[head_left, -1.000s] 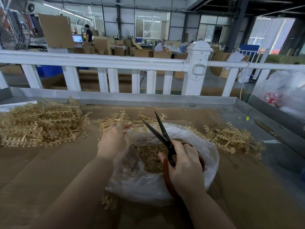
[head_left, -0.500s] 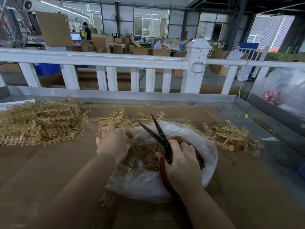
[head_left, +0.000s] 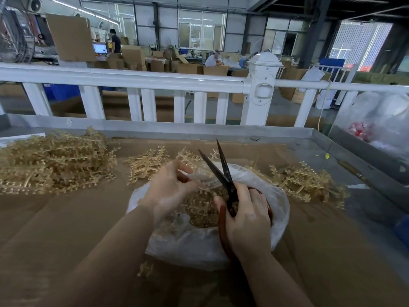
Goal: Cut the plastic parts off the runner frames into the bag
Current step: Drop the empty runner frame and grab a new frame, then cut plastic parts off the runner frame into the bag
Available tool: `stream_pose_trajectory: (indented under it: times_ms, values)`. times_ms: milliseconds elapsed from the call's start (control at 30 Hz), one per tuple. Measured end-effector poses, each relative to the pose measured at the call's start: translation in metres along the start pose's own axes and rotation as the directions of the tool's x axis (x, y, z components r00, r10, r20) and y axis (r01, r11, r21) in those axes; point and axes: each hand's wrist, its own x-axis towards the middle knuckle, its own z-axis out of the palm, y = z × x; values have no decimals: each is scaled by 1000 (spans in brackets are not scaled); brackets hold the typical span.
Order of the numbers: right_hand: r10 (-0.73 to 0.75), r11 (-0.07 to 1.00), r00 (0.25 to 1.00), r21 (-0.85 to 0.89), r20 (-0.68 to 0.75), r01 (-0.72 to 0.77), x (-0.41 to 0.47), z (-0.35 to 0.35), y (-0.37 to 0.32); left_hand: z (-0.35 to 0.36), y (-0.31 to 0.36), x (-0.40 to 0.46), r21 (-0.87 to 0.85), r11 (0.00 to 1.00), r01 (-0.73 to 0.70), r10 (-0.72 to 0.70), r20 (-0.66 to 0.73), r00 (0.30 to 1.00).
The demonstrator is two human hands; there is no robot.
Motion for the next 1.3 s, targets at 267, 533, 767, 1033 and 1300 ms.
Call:
stream_pose_trajectory:
  times_ms: [267,533,767,1033,1300]
  values:
    - [7,999,1000,43,-24,-6,1,-1,-1,-11,0,2,74,997,-36,17,248,969]
    - [-17,979,999,201,-41,25,3,-4,0,-3,7,7,513,764,-392,113,491,864]
    - [-11,962,1000,275,20,5,4,-7,-4,-9,2,9,421,872,-251,58,421,905]
    - [53,943,999,331,-10,-47,5,-6,-1,-19,2,1,-617,708,345,-208,285,936]
    - [110,905,993,417,-48,-80,7,-12,-1,8,-12,-13,-583,712,391,-246,314,917]
